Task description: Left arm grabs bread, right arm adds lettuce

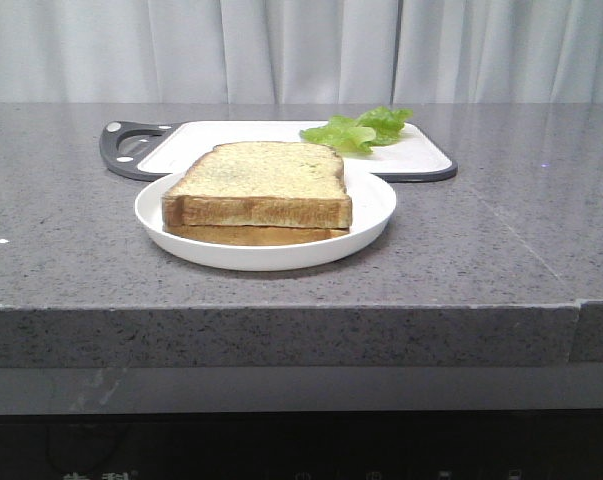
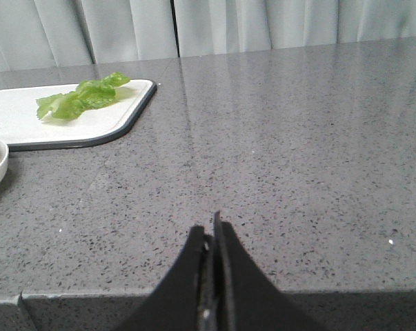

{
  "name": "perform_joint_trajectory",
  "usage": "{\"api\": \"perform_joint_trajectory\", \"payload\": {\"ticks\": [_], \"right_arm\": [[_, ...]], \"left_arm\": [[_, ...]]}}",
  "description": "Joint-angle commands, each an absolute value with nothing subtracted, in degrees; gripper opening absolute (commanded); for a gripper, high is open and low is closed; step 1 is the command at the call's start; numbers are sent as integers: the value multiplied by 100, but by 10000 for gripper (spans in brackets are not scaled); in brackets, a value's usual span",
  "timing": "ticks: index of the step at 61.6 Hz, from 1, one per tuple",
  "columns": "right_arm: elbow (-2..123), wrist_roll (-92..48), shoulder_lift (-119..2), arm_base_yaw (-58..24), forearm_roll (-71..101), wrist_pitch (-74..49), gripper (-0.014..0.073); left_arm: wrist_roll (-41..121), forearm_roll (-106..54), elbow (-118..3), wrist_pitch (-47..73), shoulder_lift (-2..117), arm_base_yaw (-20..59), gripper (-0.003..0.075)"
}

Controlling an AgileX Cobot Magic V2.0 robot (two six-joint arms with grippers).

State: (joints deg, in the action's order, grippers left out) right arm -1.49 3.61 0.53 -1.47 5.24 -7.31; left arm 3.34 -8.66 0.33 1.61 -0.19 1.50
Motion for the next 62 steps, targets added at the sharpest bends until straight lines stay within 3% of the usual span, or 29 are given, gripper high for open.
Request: {"api": "perform_joint_trajectory", "payload": {"ticks": [1, 62], "right_arm": [[-135, 315, 179, -145, 452, -269, -117], [160, 315, 179, -145, 452, -97, -117]], "left_arm": [[325, -919, 59, -316, -128, 175, -20], [325, -1034, -237, -467, -128, 175, -20]]}}
